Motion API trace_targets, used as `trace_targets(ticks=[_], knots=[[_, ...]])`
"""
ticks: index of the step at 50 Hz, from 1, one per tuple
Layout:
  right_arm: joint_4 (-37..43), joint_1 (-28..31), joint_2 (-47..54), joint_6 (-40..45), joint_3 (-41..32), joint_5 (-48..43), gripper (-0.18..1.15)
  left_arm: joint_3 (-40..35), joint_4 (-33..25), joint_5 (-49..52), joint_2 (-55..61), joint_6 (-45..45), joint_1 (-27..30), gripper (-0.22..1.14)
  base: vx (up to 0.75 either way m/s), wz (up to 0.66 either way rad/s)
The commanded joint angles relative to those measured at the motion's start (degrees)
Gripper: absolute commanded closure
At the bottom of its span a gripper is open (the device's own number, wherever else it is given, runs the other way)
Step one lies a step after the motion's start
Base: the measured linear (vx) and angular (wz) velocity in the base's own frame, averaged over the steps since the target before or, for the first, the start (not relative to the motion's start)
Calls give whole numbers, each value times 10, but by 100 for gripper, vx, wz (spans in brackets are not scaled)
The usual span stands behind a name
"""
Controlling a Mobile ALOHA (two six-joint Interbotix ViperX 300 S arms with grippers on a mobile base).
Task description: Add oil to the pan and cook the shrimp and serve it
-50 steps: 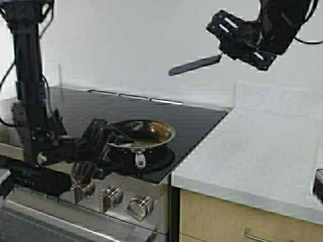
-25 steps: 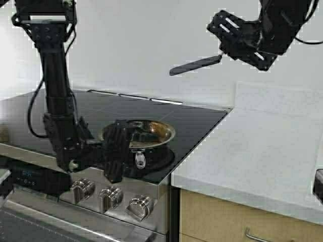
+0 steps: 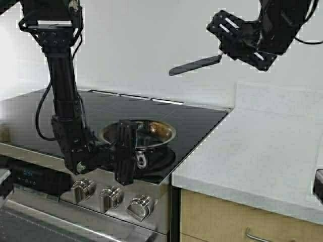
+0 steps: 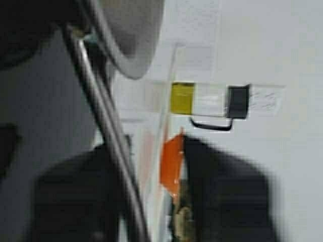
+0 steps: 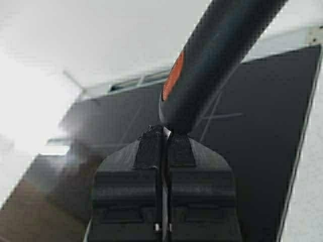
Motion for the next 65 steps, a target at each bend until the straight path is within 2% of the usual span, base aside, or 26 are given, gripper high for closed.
trace_targets(ticks=[1,3,5,13,20,38,46,52,57,65], knots=[[-1,0,-15,-4,-2,-4,87,10,4,-19,-22,-17,-4,83,0,0],[-1,0,-11,-6,-1,-5,87,18,3,-21,-27,-16,-4,98,0,0],[-1,0,-6,-12,-3,-5,87,28,3,-21,-33,-13,-4,105,0,0],[-2,1,27,-62,-17,-8,87,68,4,-21,-65,11,-4,83,0,0],[-4,4,71,-106,-42,-28,87,96,6,-15,-94,33,-4,88,0,0],[-12,44,206,-153,-120,-120,87,142,49,62,-162,65,-4,88,0,0],[1,65,261,-316,-175,-136,87,153,57,83,-186,65,-3,88,0,0],[45,82,283,-424,-207,-143,87,158,57,87,-194,64,-3,88,0,0],[73,88,290,-451,-222,-143,87,158,57,87,-194,64,-3,88,0,0],[73,88,300,-452,-232,-143,87,156,57,86,-194,63,-4,88,0,0]])
